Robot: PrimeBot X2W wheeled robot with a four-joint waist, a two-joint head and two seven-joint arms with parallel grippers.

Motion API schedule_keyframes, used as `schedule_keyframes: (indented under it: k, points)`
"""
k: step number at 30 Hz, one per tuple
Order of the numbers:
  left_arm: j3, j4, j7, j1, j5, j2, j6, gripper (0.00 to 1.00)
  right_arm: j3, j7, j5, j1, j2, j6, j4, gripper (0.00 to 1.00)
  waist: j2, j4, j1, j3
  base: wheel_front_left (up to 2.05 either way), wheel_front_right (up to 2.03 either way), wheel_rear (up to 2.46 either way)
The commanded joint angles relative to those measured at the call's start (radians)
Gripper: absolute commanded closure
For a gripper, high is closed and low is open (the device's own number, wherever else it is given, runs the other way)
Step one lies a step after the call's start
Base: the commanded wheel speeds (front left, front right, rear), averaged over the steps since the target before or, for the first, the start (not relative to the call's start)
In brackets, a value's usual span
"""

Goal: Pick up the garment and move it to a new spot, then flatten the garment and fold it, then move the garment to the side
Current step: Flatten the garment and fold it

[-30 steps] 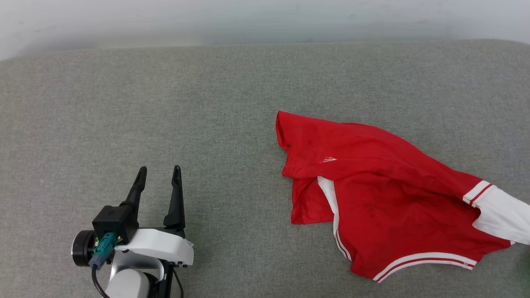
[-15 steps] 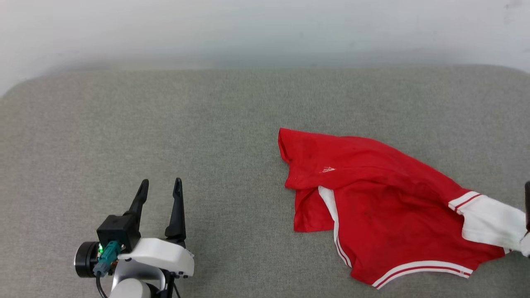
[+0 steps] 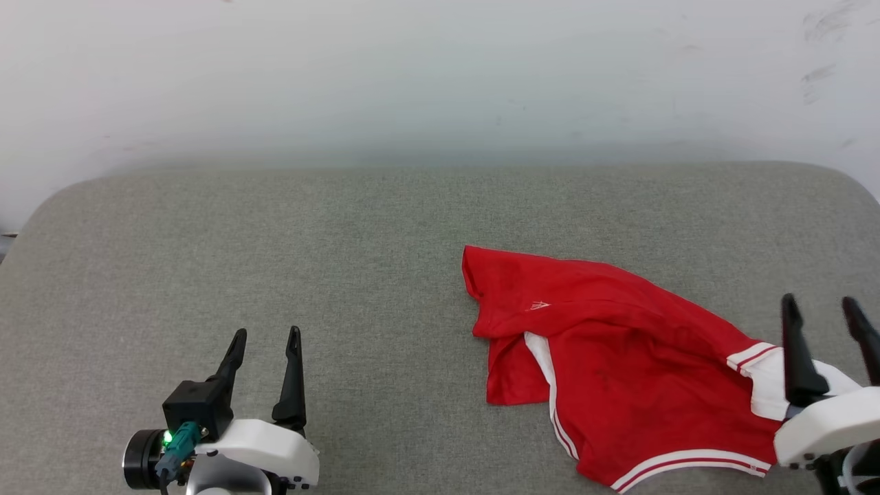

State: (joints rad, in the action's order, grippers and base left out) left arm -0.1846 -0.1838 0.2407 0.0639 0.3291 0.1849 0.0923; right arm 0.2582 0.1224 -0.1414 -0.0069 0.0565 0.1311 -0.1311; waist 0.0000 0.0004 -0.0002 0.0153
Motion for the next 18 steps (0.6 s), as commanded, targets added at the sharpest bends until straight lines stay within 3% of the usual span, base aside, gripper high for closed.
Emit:
schedule_keyframes:
  k: [1, 7, 18]
  points:
    - [-0.002, 0.007, -0.003, -0.013, 0.002, 0.006, 0.003, 0.0, -0.022, 0.008, -0.002, 0.024, -0.006, -0.001, -0.025, 0.0, 0.0, 0.0, 0.0002, -0.004, 0.0, 0.0, 0.0]
    - [-0.008, 0.015, -0.012, -0.008, 0.002, 0.012, 0.007, 0.0, -0.161, 0.095, 0.002, 0.083, -0.006, -0.001, -0.055, 0.0, 0.0, 0.0, 0.0002, -0.003, 0.0, 0.0, 0.0]
    - [-0.022, 0.023, -0.008, 0.035, 0.003, 0.008, 0.003, 0.0, -0.473, 0.377, -0.155, 0.064, 0.172, -0.001, 0.034, 0.0, 0.0, 0.038, 0.0002, 0.058, 0.0, 0.0, 0.0]
